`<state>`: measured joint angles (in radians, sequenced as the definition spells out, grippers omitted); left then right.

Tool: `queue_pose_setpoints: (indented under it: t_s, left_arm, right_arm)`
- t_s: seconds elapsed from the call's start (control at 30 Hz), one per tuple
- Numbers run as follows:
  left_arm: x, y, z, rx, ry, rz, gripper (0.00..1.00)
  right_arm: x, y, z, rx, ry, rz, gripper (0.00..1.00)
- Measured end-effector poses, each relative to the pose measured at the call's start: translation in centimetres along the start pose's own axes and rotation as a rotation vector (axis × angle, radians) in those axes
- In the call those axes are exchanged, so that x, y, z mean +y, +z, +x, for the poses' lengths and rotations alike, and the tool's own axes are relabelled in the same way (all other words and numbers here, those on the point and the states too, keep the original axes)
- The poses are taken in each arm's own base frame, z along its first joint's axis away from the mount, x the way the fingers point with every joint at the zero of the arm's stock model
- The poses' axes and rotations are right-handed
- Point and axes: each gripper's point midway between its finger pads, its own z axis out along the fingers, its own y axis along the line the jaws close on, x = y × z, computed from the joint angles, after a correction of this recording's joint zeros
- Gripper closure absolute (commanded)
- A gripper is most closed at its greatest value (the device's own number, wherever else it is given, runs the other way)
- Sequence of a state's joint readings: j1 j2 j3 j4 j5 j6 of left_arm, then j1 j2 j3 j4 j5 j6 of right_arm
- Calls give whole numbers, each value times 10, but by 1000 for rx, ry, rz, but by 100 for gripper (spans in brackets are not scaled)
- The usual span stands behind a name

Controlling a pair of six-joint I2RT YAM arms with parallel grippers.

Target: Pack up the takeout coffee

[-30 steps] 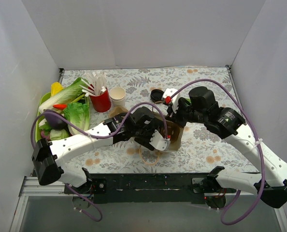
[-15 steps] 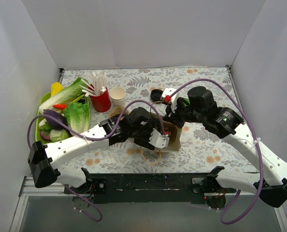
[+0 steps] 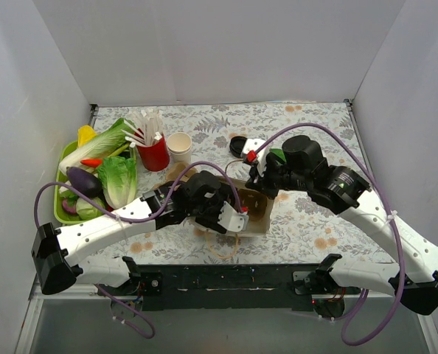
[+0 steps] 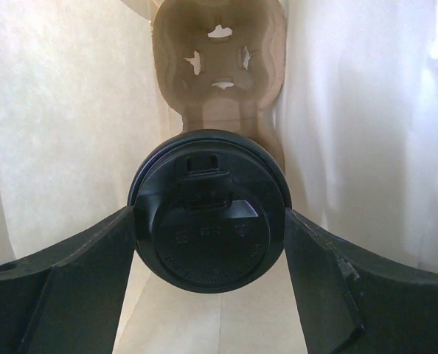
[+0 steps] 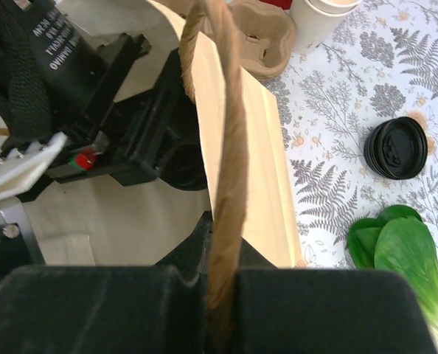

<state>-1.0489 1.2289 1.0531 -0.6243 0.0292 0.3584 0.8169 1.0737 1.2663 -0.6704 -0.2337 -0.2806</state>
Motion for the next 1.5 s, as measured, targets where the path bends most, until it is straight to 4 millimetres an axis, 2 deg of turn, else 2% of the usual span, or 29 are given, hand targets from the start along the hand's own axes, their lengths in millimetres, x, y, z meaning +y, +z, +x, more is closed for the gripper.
queue_pose_setpoints:
  t_s: [0.2,0.37,0.63,0.9,1.23,1.43,1.47,1.5]
  left_arm:
    - [3,-1,6,34,0,-20,100]
    - [-6,3,15,63,0,-6,100]
    - [-12,4,20,68,1,3,100]
    - [-21,6,24,63,-12,10,100]
    - [-23,6,22,27,-40,15,100]
    - [-21,8,22,4,-55,17,100]
    - [-21,8,23,4,-57,19,100]
    - [-21,9,23,2,-60,22,100]
  right_arm:
    - [8,11,-9,16,-8,-21,99]
    - [9,15,-13,33,-4,-29,99]
    - [12,15,-12,38,-1,-42,99]
    - [28,14,-8,26,-7,-121,99]
    - [33,11,-8,18,-33,-155,98]
    - [34,10,-7,22,-53,-165,84]
    - [35,10,-7,21,-56,-168,77]
    - [35,10,-7,21,-57,-171,74]
